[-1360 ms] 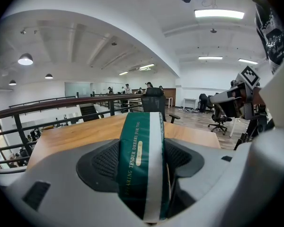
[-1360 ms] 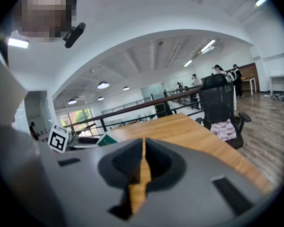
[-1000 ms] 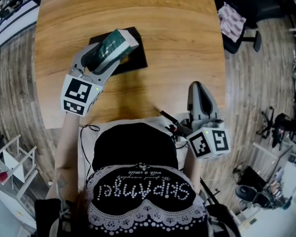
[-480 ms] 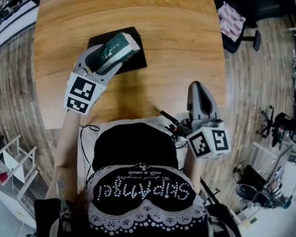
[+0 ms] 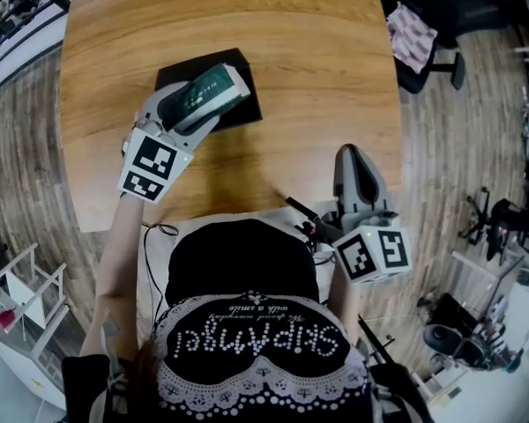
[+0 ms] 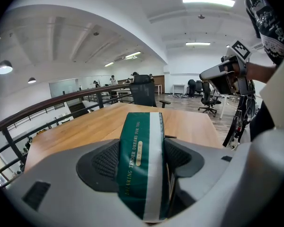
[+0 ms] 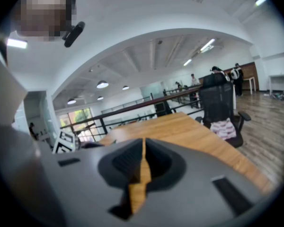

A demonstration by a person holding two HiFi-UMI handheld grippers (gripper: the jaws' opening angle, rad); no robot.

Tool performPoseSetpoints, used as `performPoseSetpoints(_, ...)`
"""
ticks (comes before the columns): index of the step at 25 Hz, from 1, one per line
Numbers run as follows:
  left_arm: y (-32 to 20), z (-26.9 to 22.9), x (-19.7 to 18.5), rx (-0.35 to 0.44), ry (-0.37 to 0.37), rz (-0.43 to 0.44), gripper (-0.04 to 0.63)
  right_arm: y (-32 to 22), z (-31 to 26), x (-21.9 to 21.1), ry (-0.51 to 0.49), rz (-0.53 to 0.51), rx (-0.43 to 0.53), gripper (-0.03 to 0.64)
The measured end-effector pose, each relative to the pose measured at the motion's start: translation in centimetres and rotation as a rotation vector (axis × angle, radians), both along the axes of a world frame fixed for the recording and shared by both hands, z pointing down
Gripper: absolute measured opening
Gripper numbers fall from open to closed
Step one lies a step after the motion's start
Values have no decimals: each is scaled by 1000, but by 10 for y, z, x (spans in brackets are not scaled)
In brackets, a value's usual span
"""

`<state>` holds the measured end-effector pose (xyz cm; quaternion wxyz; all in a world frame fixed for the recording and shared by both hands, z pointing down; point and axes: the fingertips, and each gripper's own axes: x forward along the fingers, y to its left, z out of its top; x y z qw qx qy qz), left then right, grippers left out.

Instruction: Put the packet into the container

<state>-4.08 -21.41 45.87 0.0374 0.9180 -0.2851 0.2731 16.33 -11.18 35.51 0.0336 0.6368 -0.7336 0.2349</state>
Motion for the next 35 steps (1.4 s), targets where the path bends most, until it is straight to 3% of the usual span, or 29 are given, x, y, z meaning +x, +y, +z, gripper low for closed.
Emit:
performPoseSetpoints(12, 4, 15, 4, -1, -62, 48, 324, -1, 1, 0, -1, 0, -2, 41)
performPoseSetpoints(35, 9, 50, 6, -96, -148, 129, 325, -5, 3, -8, -1, -19, -14, 40)
